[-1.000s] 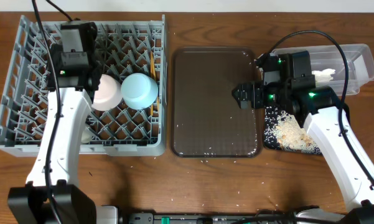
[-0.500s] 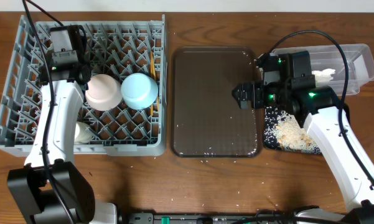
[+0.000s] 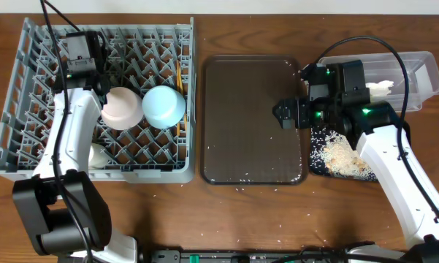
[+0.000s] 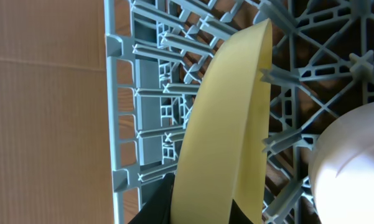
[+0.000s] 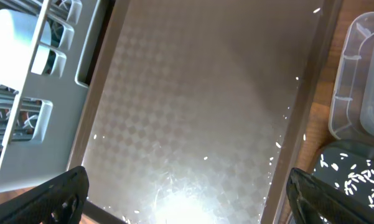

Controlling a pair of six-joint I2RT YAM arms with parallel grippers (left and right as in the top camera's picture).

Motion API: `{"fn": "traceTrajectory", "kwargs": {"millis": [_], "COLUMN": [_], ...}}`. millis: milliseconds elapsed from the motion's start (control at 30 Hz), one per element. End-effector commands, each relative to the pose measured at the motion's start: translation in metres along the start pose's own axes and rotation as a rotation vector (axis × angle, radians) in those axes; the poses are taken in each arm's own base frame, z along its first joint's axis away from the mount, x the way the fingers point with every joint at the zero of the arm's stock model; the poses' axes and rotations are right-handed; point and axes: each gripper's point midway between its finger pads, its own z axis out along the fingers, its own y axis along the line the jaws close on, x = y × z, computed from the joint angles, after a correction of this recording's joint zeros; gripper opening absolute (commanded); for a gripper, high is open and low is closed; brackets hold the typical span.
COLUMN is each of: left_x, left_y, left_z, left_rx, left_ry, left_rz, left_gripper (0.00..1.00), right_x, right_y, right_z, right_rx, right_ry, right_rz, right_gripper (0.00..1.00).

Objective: Sort waste into correct bins and load items into the dishwasher
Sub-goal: 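Lower the yellow plate upright into a rack slot with the left gripper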

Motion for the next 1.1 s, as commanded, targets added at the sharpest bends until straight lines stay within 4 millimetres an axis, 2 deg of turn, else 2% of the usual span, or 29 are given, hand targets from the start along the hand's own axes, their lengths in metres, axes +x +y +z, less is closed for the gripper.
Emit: {"fn": "traceTrajectory", "kwargs": {"millis": [0, 33, 200, 333, 433, 600, 767, 833, 933, 1067], "left_x": [0.008, 0.007, 0.001, -0.016, -0.029, -0.042, -0.048, -0.049, -0.039, -0.011], "left_y": [0.007, 0.010, 0.010, 0.002, -0.004, -0.001, -0.001, -0.007, -0.021, -0.027], "left_z": [0.005, 0.004, -0.005, -0.022, -0.041, -0.088, -0.143, -0.174, -0.217, -0.255], "left_rx": [-0.060, -0.072, -0.073, -0.005, 0.070, 0.206, 0.387, 0.500, 0.636, 0.687], "left_ry": [0.043, 0.043, 0.013, -0.080, -0.159, -0.290, -0.412, -0.468, -0.520, -0.530], "left_rz": [-0.009, -0.012, -0.054, -0.125, -0.174, -0.335, -0.497, -0.531, -0.501, -0.476], "left_gripper": [0.09, 0.13, 0.70, 0.83, 0.85, 0.86, 0.86, 0.86, 0.86, 0.86], "right_x": [-0.001, -0.001, -0.001, -0.001, -0.001, -0.001, -0.004, -0.010, -0.023, -0.039], "right_y": [0.001, 0.001, 0.001, 0.001, 0.001, 0.001, 0.002, 0.004, 0.011, 0.023], "right_z": [-0.005, -0.005, -0.005, -0.005, -0.005, -0.005, -0.006, -0.008, -0.021, -0.051], "right_rx": [0.003, 0.003, 0.003, 0.003, 0.003, 0.003, 0.001, -0.010, -0.019, -0.036], "right_ry": [-0.012, -0.012, -0.013, -0.012, -0.011, -0.012, -0.025, -0.050, -0.113, -0.222], "right_rz": [0.003, 0.003, 0.003, 0.003, 0.003, 0.003, 0.000, -0.009, -0.031, -0.067], "right_gripper": [0.99, 0.99, 0.99, 0.99, 0.99, 0.99, 0.99, 0.99, 0.99, 0.99]}}
